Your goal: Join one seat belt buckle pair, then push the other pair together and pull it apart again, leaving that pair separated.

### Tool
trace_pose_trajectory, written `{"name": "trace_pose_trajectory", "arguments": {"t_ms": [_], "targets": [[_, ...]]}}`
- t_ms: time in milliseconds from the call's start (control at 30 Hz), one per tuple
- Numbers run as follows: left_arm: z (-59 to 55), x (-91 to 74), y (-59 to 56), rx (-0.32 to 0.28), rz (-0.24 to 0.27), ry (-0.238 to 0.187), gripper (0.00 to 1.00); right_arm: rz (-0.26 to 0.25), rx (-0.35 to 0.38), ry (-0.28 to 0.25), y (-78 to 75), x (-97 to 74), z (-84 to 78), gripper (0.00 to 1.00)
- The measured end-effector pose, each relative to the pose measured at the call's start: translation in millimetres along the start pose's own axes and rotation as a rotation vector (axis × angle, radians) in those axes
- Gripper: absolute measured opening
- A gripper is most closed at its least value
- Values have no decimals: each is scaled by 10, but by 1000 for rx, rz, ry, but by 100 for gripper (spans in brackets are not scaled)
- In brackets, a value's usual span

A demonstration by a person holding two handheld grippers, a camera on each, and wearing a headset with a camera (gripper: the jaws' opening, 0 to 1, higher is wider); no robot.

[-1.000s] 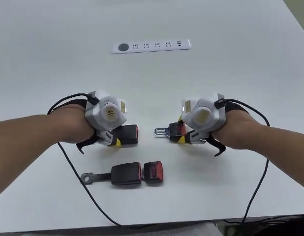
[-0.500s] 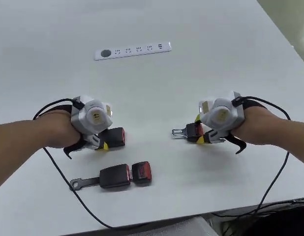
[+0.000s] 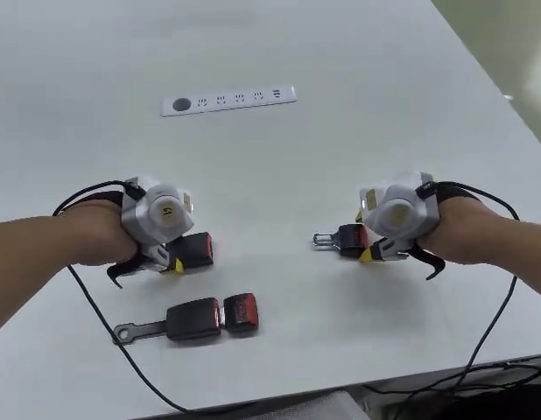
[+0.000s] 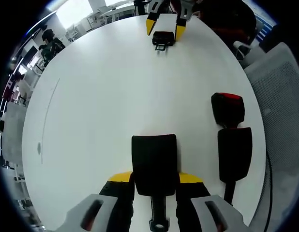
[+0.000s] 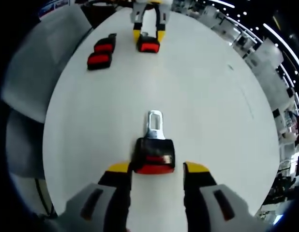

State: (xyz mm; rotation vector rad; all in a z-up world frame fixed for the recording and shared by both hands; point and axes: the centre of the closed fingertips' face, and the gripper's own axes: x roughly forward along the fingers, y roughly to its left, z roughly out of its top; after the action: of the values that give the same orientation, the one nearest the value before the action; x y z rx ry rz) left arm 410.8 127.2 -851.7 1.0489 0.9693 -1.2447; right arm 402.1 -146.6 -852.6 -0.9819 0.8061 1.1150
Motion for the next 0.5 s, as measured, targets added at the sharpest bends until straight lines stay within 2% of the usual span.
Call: {"name": "trace_pose_trajectory", "arguments": {"t_ms": [100,200,233,267,333,400,433,467,500], "targets": [[-13,-31,3,1,34,0,42,-19,39,-7,-5,-45,-37,48],[-82,-72,32,4,68,-3,49,-44,97,-32,4,-98,-56,48],[-117,-120,1,-47,73,-12,49,-66,131,-53,3,-139,-53,49],[-127,-159,-17,-82,81,-24,49,-77,151,-65,17,-170,-50,50],[-128,-270,-10,-101,132,-65,53,-90,188,-109,85,-241,-15,53],[-181,-390,-78,-105,170,-76,59,-105,214,-148,177,-318,35,57],[-199,-451,-141,-112,182,-98,61,-110,244,-174,227,-346,55,58],[-212,-508,-131,-119,225,-118,65,-114,268,-193,259,-366,66,59],[-227,-567,-115,-124,270,-138,74,-114,287,-209,298,-388,78,60]]}}
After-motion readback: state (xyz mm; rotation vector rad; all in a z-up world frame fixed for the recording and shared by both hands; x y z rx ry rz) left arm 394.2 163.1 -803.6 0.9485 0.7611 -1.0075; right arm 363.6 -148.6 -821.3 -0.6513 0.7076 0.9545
